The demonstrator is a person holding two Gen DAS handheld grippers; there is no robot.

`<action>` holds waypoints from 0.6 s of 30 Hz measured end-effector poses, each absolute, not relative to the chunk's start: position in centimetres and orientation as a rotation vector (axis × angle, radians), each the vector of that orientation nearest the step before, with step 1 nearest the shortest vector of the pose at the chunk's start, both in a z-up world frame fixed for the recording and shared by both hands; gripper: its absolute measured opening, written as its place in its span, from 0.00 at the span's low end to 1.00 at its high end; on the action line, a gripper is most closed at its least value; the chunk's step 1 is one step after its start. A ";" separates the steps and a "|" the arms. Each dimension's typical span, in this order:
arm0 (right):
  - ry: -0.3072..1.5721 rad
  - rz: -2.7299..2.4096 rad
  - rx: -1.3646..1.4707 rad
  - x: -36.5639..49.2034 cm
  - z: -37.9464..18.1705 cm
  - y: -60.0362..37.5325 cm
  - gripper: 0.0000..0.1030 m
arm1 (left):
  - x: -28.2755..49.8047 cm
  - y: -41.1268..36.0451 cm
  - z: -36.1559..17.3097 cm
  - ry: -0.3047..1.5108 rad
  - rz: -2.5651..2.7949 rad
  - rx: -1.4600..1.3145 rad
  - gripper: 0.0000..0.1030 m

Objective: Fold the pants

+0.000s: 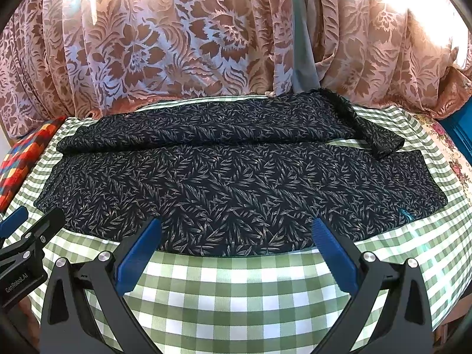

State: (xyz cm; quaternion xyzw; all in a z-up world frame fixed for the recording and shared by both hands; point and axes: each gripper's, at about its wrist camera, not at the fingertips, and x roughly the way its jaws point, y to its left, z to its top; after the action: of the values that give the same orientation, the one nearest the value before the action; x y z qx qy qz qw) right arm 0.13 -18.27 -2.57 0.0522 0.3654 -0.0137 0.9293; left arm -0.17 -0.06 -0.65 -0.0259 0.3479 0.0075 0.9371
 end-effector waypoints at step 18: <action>0.753 -0.029 0.112 -0.3 -2.6 -18.4 0.98 | -0.7 -0.2 -0.2 0.698 0.016 -0.052 0.97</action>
State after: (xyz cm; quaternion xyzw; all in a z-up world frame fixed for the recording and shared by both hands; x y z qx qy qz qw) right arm -0.31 -18.40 -2.64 0.0546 0.3677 -0.0144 0.9282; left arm -0.65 -0.24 -0.16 -0.0255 0.3421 0.0080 0.9393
